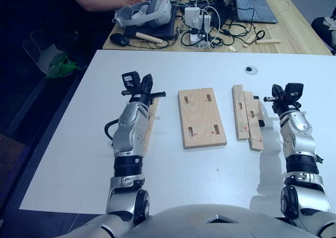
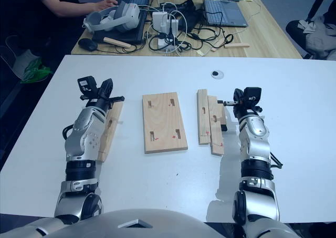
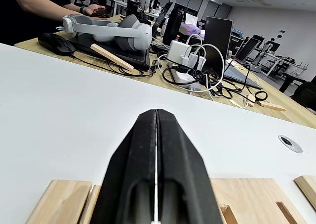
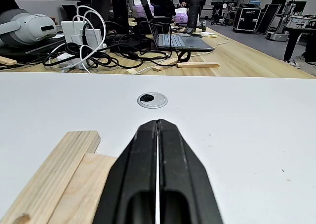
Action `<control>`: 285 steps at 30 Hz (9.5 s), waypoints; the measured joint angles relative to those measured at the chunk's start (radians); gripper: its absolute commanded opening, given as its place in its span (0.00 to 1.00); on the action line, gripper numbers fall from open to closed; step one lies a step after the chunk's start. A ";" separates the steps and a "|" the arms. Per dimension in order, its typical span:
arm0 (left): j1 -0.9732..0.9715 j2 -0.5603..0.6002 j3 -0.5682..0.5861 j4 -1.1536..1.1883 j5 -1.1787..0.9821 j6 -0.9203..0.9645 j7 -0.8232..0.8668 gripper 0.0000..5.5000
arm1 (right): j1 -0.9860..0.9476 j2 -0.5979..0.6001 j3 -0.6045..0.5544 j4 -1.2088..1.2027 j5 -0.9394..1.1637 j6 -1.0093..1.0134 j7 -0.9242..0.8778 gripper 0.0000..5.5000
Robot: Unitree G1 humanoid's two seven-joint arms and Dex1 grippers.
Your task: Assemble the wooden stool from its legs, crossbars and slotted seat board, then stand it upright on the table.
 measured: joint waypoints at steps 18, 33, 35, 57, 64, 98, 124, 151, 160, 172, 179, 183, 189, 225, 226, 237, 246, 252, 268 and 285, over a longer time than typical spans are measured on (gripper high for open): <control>-0.019 0.017 0.065 -0.113 -0.048 0.186 0.053 0.20 | 0.072 0.002 -0.014 -0.191 0.019 0.118 -0.024 0.00; -0.020 0.020 0.030 -0.104 -0.060 0.171 -0.015 0.21 | 0.067 0.007 -0.015 -0.172 0.027 0.136 -0.022 0.00; -0.021 0.020 0.024 -0.100 -0.059 0.172 -0.015 0.21 | 0.058 0.006 -0.015 -0.158 0.027 0.136 -0.022 0.00; 0.241 0.507 0.059 -0.249 -0.008 0.496 -0.276 0.81 | 0.141 -0.001 -0.061 -0.273 0.026 0.147 -0.063 0.00; 0.376 0.544 0.068 -0.323 0.038 0.543 -0.266 0.94 | 0.188 0.000 -0.079 -0.344 0.037 0.186 -0.068 0.00; 0.453 0.558 0.045 -0.267 0.042 0.489 -0.390 0.94 | 0.187 0.008 -0.085 -0.351 0.056 0.217 -0.085 0.00; 0.452 0.580 0.016 -0.273 0.004 0.515 -0.432 0.35 | 0.175 0.008 -0.076 -0.341 0.055 0.212 -0.088 0.00; -0.058 0.423 0.145 -0.239 -0.281 0.277 -0.469 0.07 | -0.179 -0.046 -0.050 -0.551 0.526 0.529 0.178 0.28; -0.170 0.377 -0.020 -0.304 -0.549 0.421 -0.697 0.07 | -0.180 -0.042 -0.016 -0.731 0.987 0.844 0.219 0.54; -0.109 0.406 -0.092 -0.400 -0.666 0.507 -0.779 0.07 | -0.161 -0.061 0.027 -0.787 1.124 0.896 0.232 0.53; -0.109 0.344 -0.126 -0.433 -0.716 0.517 -0.708 0.07 | -0.151 -0.028 0.046 -0.788 1.182 0.887 0.168 0.32; -0.110 0.317 -0.132 -0.434 -0.727 0.525 -0.659 0.07 | -0.141 0.007 0.046 -0.789 1.205 0.861 0.123 0.21; -0.115 0.297 -0.129 -0.434 -0.761 0.530 -0.612 0.07 | -0.141 0.038 0.045 -0.792 1.235 0.830 0.078 0.13; -0.041 0.009 0.052 -0.244 -0.359 0.112 0.045 0.97 | 0.074 0.106 0.304 -0.731 -0.022 0.504 -0.439 0.07; -0.041 0.009 0.053 -0.244 -0.355 0.110 0.046 0.98 | 0.075 0.114 0.292 -0.725 -0.022 0.532 -0.440 0.07; -0.037 0.004 0.055 -0.246 -0.343 0.116 0.064 0.98 | 0.125 -0.038 0.084 -0.634 0.153 0.444 0.019 0.07; -0.062 0.000 0.043 -0.246 -0.343 0.143 0.063 0.98 | 0.191 0.029 0.100 -0.441 0.056 0.172 0.023 0.07; -0.065 0.003 0.047 -0.246 -0.343 0.171 0.061 0.98 | 0.191 0.074 0.067 -0.389 0.078 0.092 0.030 0.07; -0.056 0.005 0.046 -0.235 -0.343 0.211 0.033 0.98 | 0.190 0.090 0.088 -0.337 0.097 -0.051 0.134 0.07; -0.065 0.003 0.083 -0.186 -0.344 0.227 0.034 0.98 | 0.042 0.008 0.070 0.026 -0.036 -0.264 0.085 0.07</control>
